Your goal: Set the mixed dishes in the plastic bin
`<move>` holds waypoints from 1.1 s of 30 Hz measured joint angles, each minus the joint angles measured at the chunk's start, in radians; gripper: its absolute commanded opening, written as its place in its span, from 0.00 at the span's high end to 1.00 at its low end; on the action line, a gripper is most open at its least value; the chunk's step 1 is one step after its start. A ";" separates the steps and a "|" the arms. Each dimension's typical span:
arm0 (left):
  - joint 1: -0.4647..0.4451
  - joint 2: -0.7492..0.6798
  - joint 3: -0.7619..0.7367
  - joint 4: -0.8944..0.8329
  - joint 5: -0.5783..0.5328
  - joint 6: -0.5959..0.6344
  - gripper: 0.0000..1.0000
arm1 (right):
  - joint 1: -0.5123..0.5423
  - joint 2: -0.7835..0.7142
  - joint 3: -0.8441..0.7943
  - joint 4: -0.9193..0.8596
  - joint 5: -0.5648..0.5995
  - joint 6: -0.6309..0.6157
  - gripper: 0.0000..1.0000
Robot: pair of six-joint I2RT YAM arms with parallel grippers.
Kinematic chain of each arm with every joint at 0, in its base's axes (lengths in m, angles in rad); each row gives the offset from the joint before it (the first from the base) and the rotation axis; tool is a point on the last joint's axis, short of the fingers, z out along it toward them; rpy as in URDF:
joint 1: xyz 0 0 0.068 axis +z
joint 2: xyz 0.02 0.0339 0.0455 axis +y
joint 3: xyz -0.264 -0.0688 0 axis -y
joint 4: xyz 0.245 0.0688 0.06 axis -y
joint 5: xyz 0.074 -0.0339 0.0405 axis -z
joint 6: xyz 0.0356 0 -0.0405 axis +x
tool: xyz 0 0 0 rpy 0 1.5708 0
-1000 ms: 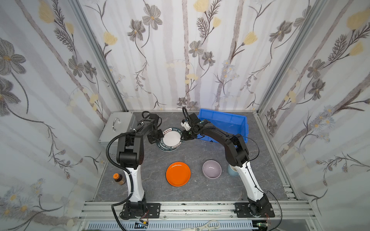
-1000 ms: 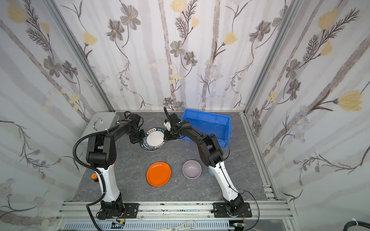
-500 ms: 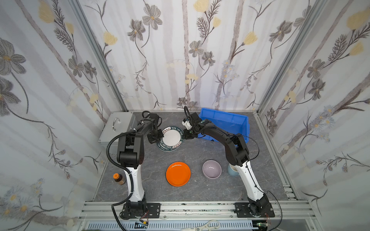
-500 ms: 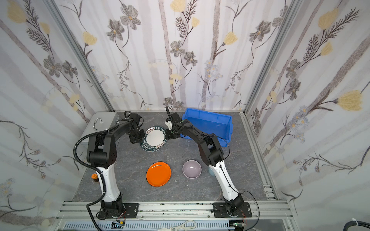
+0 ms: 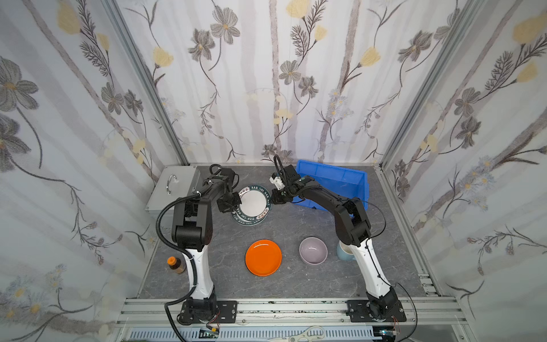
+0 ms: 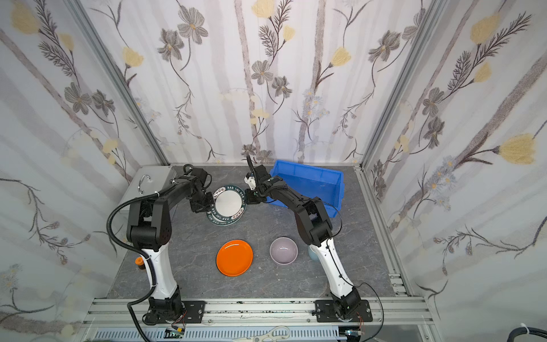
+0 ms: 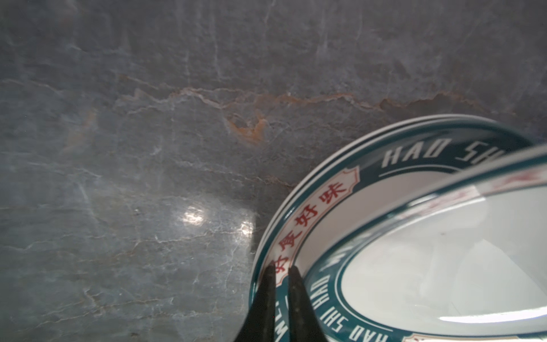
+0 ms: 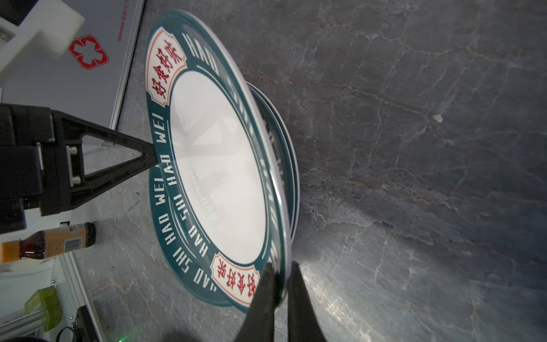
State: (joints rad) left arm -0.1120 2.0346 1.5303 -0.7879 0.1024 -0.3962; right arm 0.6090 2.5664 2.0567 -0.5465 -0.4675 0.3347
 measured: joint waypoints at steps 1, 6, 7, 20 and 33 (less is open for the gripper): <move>0.000 -0.006 -0.003 0.000 -0.005 0.000 0.56 | -0.004 0.000 0.000 -0.001 -0.008 0.006 0.96; -0.004 -0.031 -0.010 0.024 0.037 0.017 0.40 | 0.000 -0.006 -0.003 -0.016 -0.073 0.007 0.96; -0.003 -0.037 -0.010 0.027 0.041 0.025 0.39 | 0.000 -0.010 -0.003 -0.026 -0.084 0.007 0.96; 0.003 -0.052 -0.035 0.052 0.056 0.029 0.47 | -0.004 -0.023 -0.003 -0.067 -0.102 0.003 0.98; 0.014 -0.114 -0.010 0.039 0.055 0.027 0.25 | -0.020 -0.051 -0.003 -0.074 -0.149 0.005 0.99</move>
State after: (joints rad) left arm -0.0982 1.9209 1.5208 -0.7490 0.1574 -0.3691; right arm 0.5892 2.5156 2.0541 -0.6209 -0.6163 0.3401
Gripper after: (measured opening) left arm 0.676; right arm 0.060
